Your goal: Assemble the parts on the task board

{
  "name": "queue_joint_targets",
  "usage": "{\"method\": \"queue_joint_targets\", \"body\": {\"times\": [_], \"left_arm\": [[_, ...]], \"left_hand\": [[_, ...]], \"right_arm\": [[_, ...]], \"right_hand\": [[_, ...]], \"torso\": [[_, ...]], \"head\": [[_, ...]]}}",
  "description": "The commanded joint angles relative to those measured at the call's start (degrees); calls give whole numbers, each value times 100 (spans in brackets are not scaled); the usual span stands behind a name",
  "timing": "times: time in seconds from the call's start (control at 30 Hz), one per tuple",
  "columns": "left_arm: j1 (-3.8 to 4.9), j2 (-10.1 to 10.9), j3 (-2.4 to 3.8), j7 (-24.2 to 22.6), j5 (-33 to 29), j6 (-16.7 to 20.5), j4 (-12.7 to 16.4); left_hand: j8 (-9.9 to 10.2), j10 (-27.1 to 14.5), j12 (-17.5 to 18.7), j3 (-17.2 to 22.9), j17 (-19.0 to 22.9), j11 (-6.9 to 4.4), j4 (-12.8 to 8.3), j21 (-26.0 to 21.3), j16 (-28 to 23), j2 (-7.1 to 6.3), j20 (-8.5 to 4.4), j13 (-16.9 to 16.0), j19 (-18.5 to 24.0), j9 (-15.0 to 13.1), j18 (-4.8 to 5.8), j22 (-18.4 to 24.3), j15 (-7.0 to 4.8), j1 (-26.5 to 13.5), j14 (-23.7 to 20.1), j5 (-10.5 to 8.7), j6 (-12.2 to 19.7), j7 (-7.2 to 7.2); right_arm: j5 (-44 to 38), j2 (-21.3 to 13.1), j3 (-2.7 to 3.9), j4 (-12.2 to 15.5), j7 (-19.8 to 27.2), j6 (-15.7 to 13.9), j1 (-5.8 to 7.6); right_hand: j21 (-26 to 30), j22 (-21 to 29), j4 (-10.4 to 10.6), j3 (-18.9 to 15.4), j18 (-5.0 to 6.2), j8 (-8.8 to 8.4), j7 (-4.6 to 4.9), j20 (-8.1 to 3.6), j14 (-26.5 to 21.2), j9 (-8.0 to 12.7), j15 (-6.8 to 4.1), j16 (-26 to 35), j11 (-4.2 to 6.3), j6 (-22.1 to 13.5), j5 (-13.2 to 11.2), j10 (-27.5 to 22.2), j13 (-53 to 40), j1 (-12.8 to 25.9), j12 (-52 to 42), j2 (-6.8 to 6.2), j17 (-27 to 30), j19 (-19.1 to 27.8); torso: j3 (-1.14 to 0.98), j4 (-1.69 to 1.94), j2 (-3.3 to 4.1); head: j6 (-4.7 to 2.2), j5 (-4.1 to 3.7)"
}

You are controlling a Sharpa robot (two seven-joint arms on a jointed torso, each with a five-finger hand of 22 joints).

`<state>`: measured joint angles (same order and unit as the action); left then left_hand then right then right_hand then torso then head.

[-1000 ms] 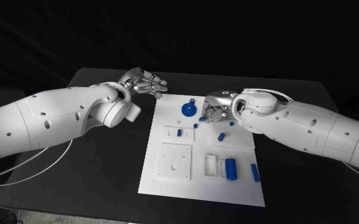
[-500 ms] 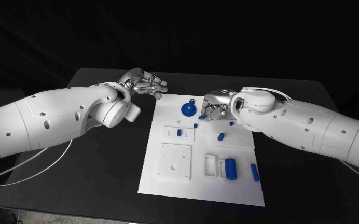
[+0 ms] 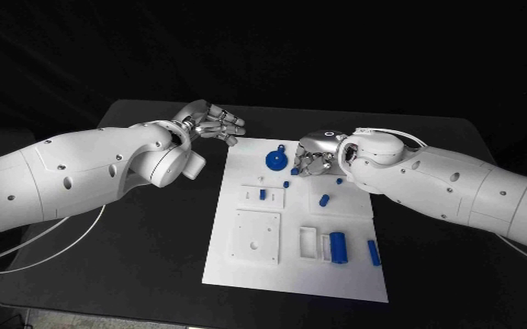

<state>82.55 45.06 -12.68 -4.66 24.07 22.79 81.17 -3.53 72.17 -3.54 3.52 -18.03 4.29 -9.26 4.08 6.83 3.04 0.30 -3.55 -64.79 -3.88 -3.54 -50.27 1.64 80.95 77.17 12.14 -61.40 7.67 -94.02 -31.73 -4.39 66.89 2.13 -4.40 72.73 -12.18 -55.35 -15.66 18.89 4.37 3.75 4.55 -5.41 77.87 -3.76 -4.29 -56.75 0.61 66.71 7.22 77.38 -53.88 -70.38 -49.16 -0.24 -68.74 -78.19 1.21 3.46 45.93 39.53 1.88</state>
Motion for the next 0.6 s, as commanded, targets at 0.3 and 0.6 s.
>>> {"method": "queue_joint_targets", "body": {"times": [0.3,0.6], "left_arm": [[6,-11,3,-22,-7,-103,-3],[5,-16,2,-20,-7,-110,-14]], "left_hand": [[-8,-43,3,1,-7,12,-20,-9,-18,-4,10,3,35,1,-41,-5,1,38,-29,-14,41,-6],[-8,-43,3,1,-7,12,-20,-9,-18,-4,10,3,35,1,-41,-5,1,38,-29,-14,41,-6]], "right_arm": [[67,4,-16,-22,-37,-35,-26],[141,-13,-16,-7,-16,-19,-33]], "right_hand": [[94,50,2,-80,3,-21,33,42,-58,0,24,39,-12,-196,26,-82,63,-6,45,-57,50,-16],[165,98,-2,-296,11,-19,89,66,-88,0,50,44,-43,-341,240,-133,109,-16,54,-132,81,-46]], "torso": [[2,0,0],[1,1,-2]], "head": [[4,-6],[16,-14]]}}
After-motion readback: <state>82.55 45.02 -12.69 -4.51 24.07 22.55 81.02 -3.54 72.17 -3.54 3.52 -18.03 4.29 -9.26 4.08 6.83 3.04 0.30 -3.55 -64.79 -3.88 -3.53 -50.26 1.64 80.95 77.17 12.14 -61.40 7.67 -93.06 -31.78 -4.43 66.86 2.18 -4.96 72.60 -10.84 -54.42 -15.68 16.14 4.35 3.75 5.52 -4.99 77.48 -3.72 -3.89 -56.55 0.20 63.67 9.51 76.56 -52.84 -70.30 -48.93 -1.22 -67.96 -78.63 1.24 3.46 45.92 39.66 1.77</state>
